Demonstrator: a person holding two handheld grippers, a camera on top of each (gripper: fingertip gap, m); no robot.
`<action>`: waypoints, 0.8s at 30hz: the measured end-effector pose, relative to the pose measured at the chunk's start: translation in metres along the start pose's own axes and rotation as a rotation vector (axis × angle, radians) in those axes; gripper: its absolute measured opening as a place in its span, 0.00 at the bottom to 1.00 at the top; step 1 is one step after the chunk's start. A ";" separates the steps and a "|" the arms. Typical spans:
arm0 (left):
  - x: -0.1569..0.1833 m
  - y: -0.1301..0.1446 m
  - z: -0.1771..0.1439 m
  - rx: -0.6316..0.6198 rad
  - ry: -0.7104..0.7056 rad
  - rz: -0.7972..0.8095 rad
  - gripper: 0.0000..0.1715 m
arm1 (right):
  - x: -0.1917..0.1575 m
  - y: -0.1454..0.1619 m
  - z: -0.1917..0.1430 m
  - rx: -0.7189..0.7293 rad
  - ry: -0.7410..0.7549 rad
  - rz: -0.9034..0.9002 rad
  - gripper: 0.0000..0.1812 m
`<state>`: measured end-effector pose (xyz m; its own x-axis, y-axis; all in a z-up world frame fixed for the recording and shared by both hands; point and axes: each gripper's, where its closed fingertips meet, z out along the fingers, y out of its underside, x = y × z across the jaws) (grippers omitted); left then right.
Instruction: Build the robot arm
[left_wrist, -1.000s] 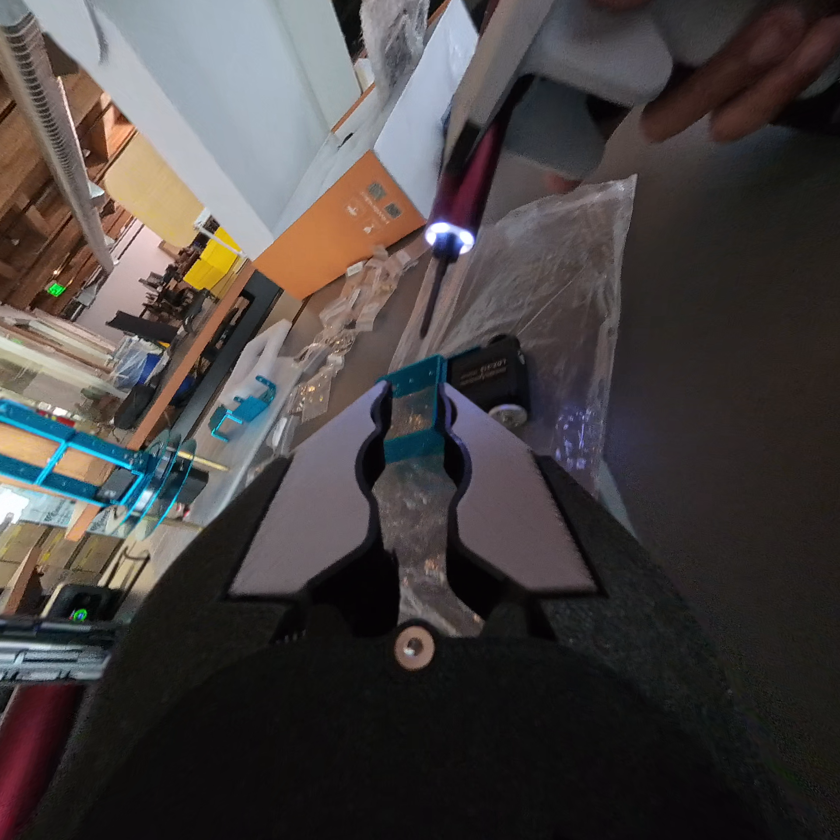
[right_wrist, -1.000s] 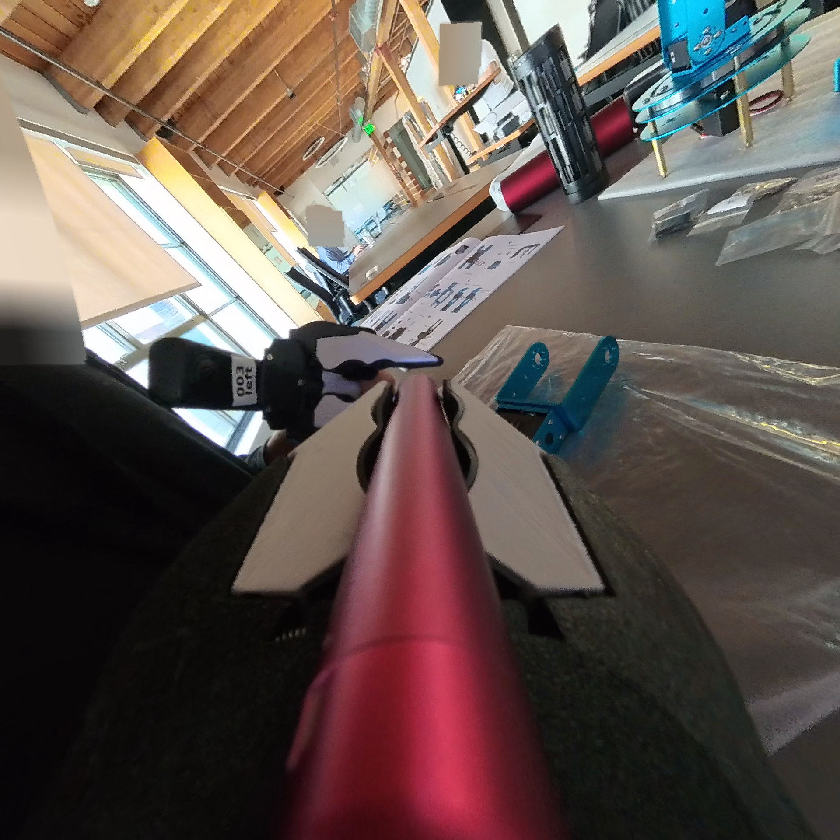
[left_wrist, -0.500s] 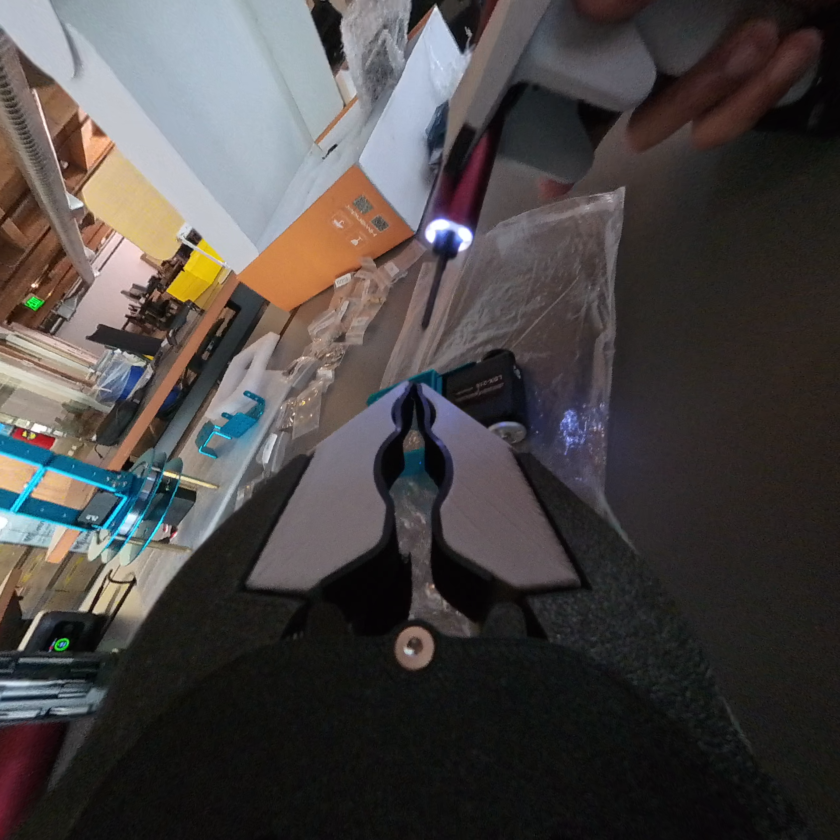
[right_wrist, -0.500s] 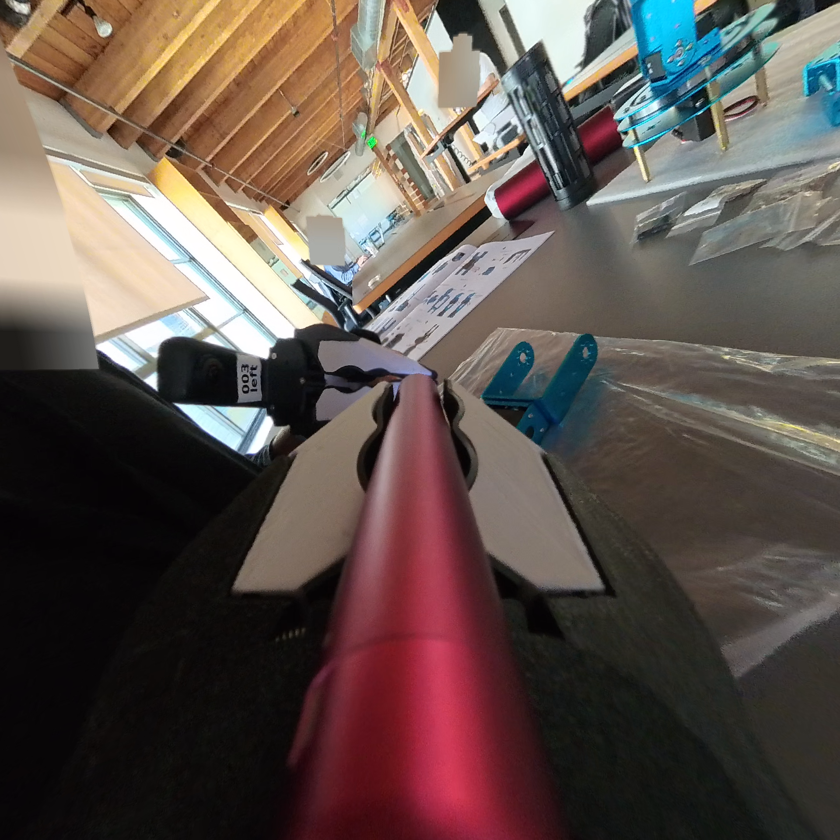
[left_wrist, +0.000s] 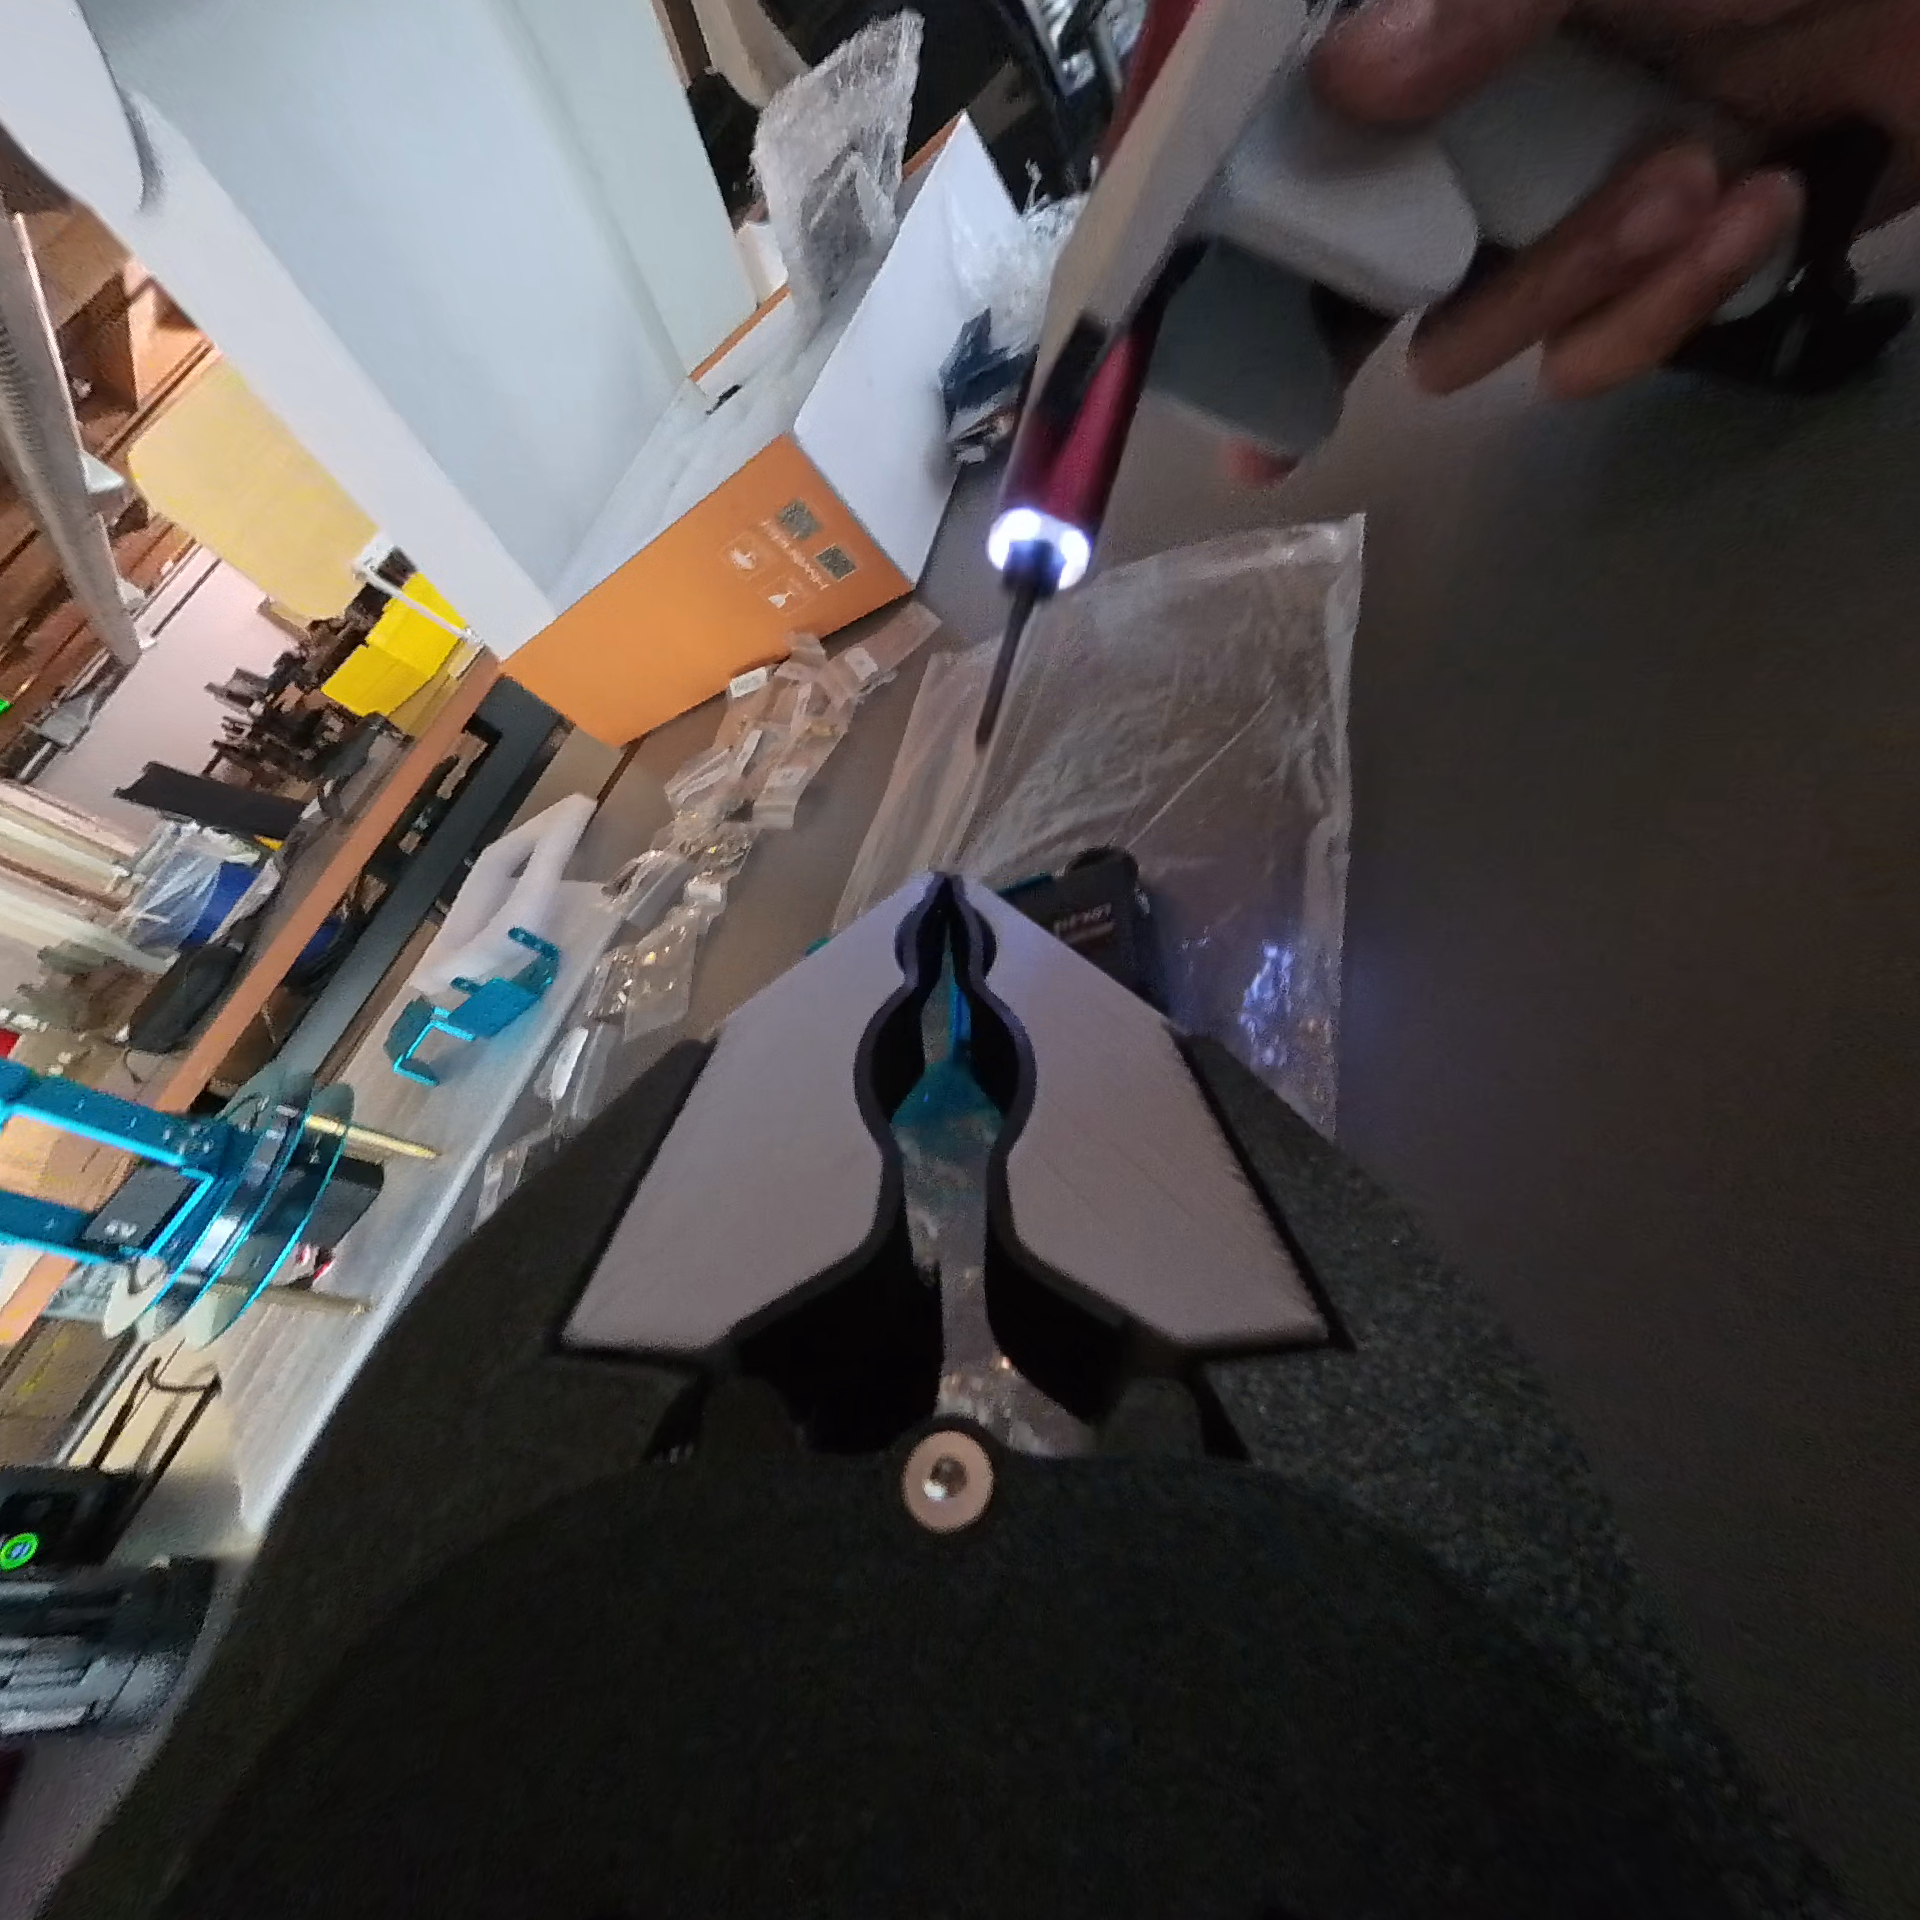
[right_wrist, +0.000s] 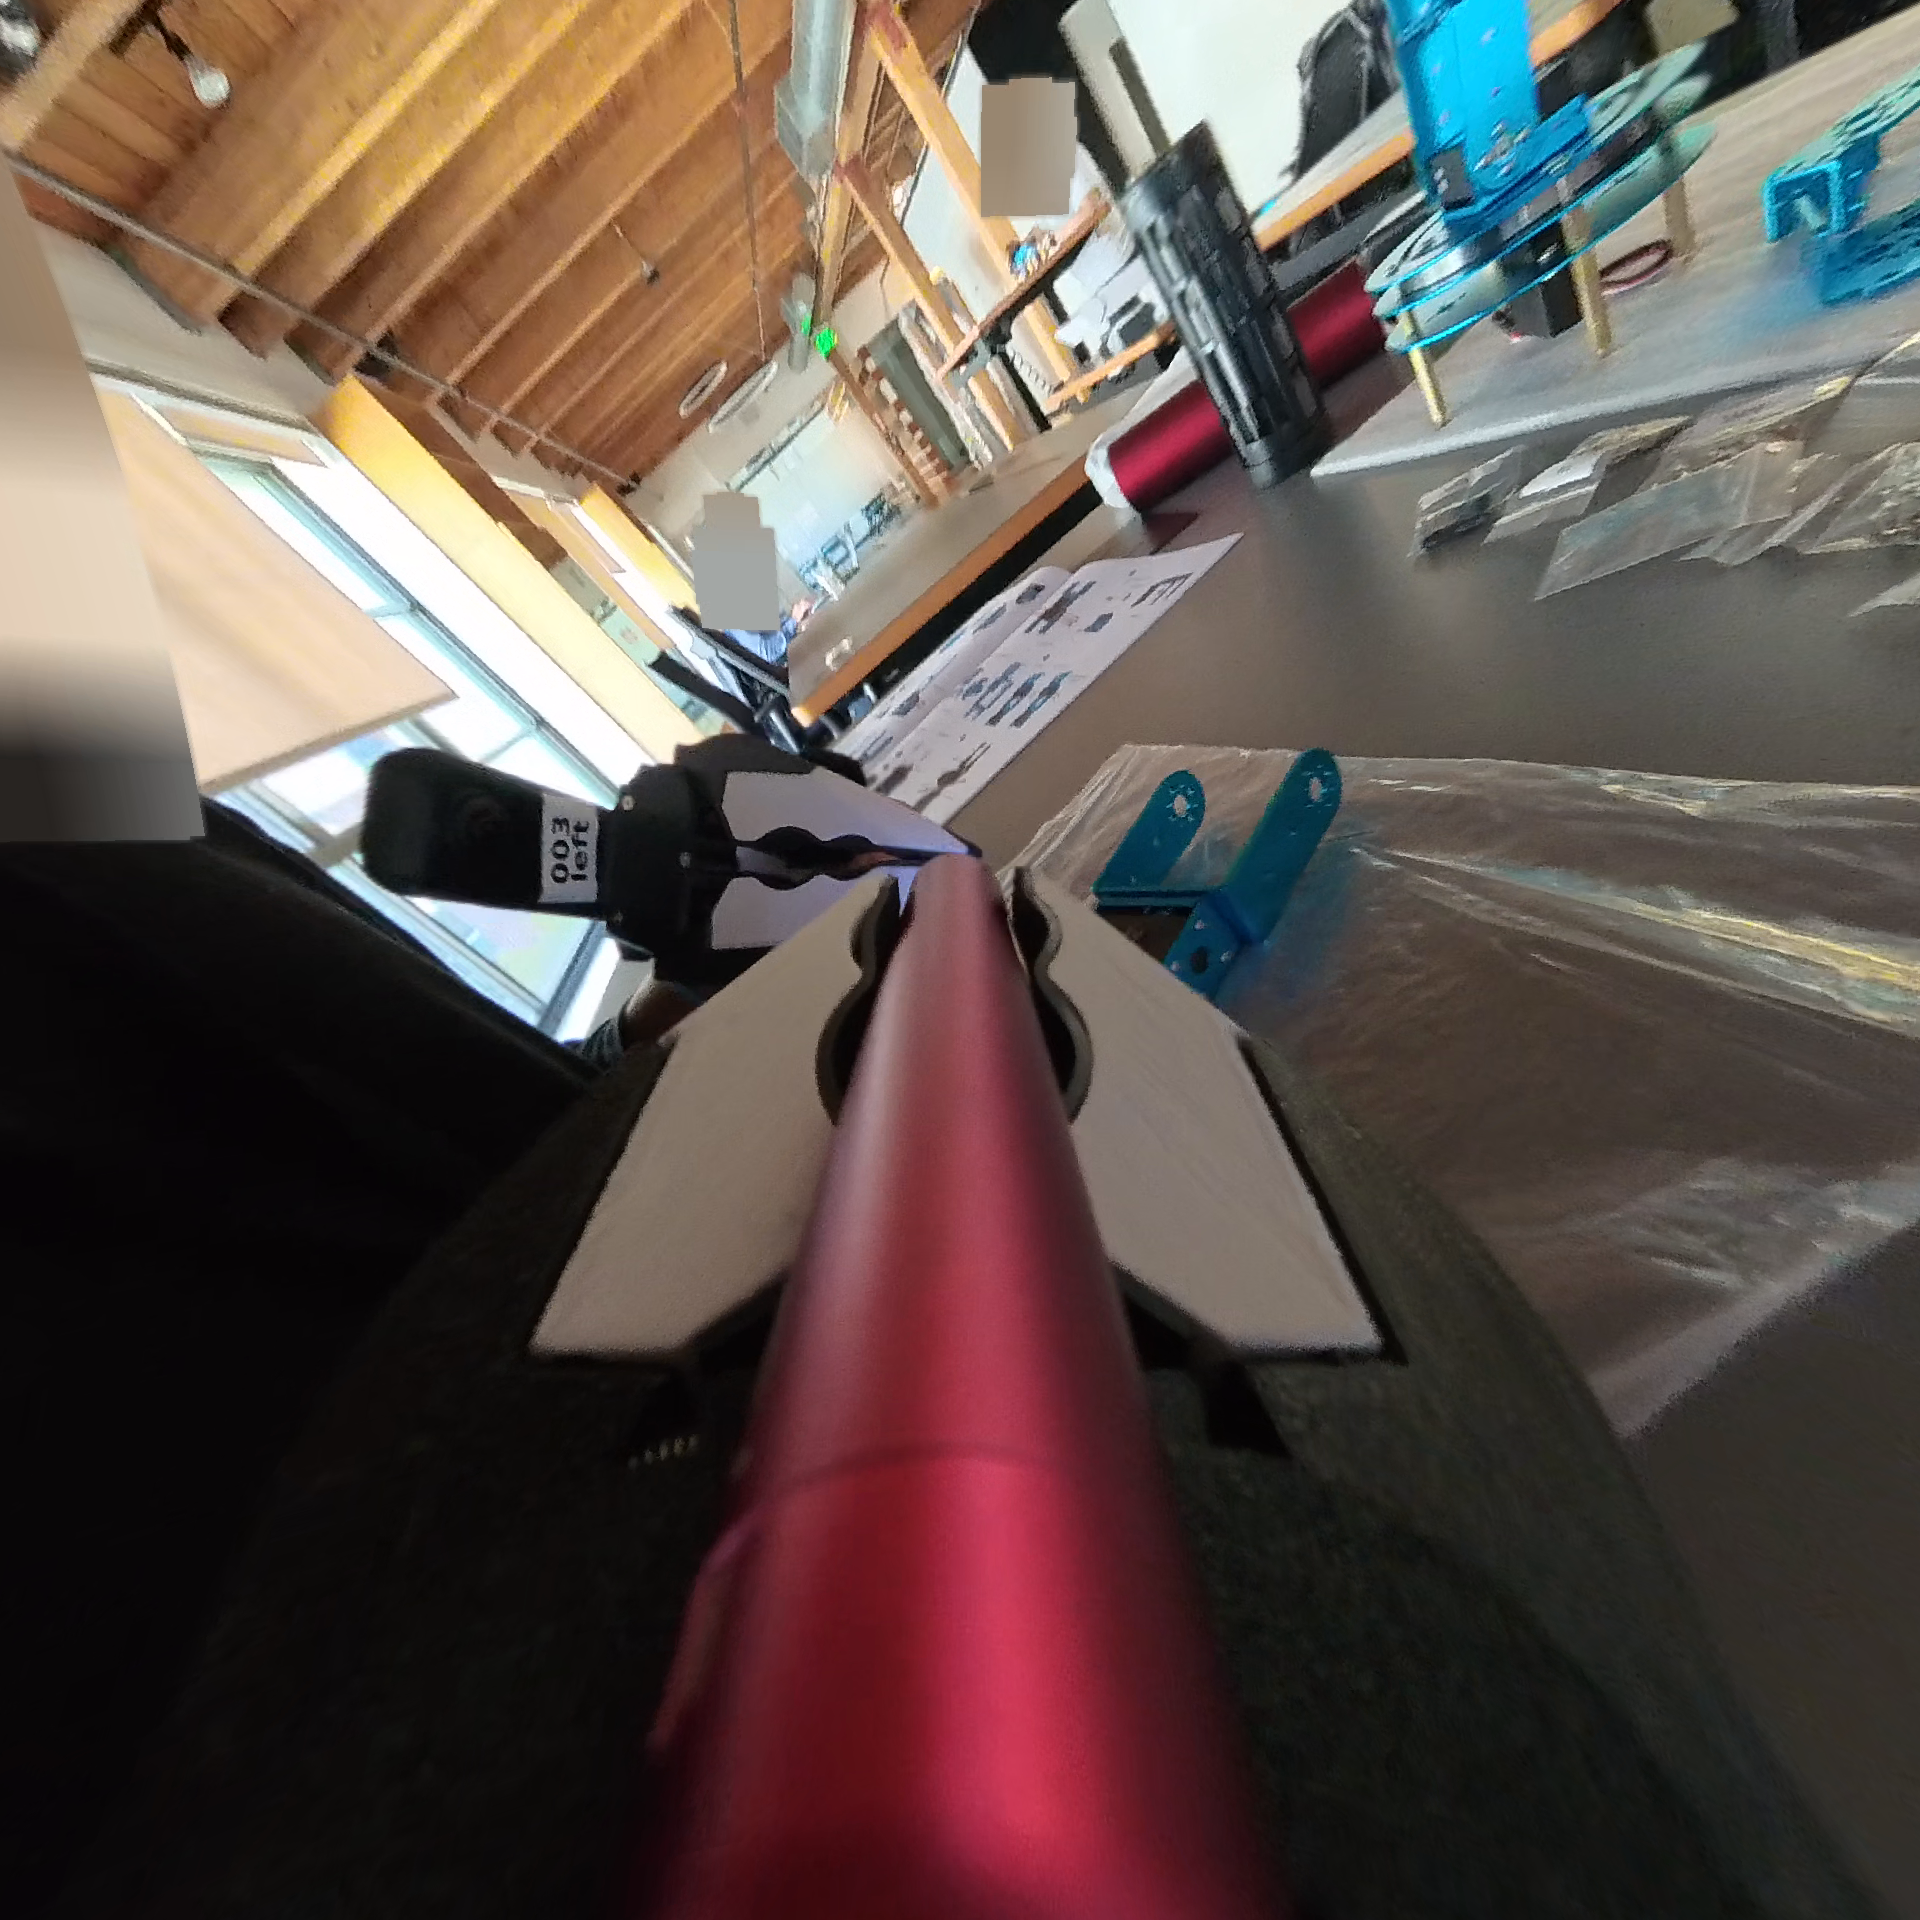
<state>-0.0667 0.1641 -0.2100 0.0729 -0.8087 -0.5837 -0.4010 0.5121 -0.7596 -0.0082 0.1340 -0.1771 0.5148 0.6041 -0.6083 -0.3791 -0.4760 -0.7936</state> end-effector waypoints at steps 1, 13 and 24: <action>-0.002 0.005 -0.003 -0.011 -0.001 -0.009 0.00 | 0.002 -0.002 -0.006 0.009 0.004 0.005 0.12; 0.031 -0.061 0.065 0.052 0.142 0.109 0.26 | 0.006 0.003 -0.018 -0.198 0.134 -0.364 0.12; 0.029 -0.063 0.094 -0.003 0.056 0.457 0.11 | 0.019 -0.009 -0.104 -0.155 0.226 -0.316 0.16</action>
<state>0.0468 0.1358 -0.2065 -0.1612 -0.5147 -0.8421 -0.3831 0.8190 -0.4273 0.0851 0.0835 -0.1803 0.7496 0.5886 -0.3027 -0.0638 -0.3909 -0.9182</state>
